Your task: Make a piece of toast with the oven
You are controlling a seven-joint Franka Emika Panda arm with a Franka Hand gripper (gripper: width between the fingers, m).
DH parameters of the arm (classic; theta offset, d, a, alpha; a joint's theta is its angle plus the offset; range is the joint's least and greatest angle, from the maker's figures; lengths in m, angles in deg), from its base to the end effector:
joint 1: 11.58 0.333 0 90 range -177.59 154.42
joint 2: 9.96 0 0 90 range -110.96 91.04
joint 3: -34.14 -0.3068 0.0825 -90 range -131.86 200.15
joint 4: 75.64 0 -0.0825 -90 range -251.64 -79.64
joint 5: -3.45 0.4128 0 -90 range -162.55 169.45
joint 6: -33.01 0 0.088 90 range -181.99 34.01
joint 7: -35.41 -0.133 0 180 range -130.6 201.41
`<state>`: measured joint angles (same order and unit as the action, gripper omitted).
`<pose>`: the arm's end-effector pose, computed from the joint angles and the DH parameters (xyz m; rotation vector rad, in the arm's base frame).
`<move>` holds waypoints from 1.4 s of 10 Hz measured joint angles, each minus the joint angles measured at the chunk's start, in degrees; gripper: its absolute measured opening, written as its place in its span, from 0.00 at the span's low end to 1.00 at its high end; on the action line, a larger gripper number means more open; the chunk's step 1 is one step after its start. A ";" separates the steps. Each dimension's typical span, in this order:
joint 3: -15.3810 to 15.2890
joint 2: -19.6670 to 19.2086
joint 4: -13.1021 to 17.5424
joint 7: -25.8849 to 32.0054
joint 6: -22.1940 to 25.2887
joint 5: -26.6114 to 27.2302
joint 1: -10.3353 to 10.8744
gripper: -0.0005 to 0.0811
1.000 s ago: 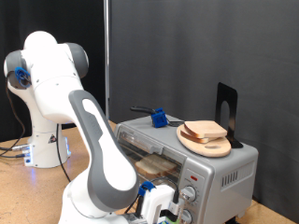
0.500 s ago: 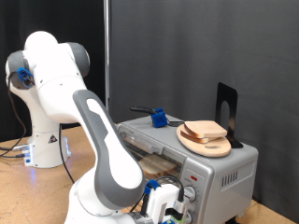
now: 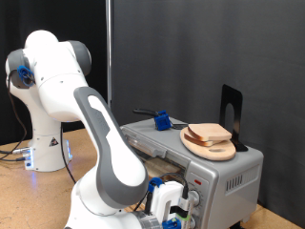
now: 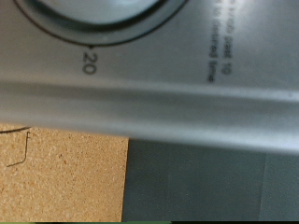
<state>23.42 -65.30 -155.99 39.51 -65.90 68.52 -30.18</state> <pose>0.7026 -0.0100 0.1150 -1.7428 0.6532 0.4690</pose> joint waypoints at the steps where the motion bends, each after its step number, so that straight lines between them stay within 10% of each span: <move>1: -0.02 0.45 -0.84 2.42 -0.83 0.56 0.00 0.13; 14: -0.38 6.93 -12.47 33.51 -10.66 11.28 -0.19 0.15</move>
<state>23.04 -58.37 -168.46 73.02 -76.56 79.80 -30.37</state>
